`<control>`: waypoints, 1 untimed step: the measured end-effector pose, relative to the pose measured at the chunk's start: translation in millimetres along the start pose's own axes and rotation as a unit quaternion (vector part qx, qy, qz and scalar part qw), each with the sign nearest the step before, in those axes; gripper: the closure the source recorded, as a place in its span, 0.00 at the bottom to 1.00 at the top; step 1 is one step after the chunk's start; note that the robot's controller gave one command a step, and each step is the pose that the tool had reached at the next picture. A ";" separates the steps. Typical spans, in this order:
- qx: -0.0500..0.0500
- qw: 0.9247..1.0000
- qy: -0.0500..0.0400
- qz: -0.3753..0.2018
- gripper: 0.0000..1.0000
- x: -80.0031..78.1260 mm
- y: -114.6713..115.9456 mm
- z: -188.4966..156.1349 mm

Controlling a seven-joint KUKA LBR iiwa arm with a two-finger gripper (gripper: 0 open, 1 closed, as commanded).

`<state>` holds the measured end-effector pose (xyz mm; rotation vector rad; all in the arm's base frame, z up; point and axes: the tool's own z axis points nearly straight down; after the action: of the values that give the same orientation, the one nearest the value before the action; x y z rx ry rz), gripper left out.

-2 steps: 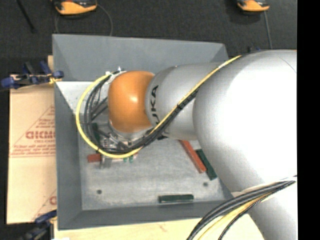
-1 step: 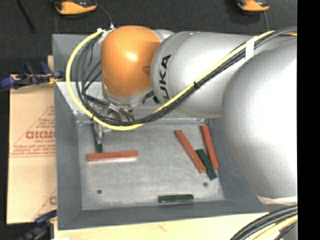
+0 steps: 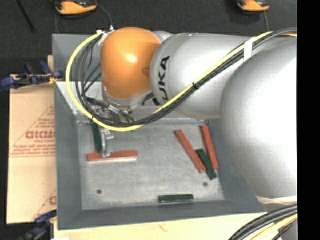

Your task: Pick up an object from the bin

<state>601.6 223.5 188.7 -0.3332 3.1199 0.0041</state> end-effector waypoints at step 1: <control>0.001 0.985 0.004 -0.170 0.00 34.3 -5.7 121.0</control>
Offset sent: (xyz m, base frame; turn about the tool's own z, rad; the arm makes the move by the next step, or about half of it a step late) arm -0.0315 -0.0107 -0.1187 -0.3425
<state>569.7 211.1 67.5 -0.8595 3.0242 -0.0020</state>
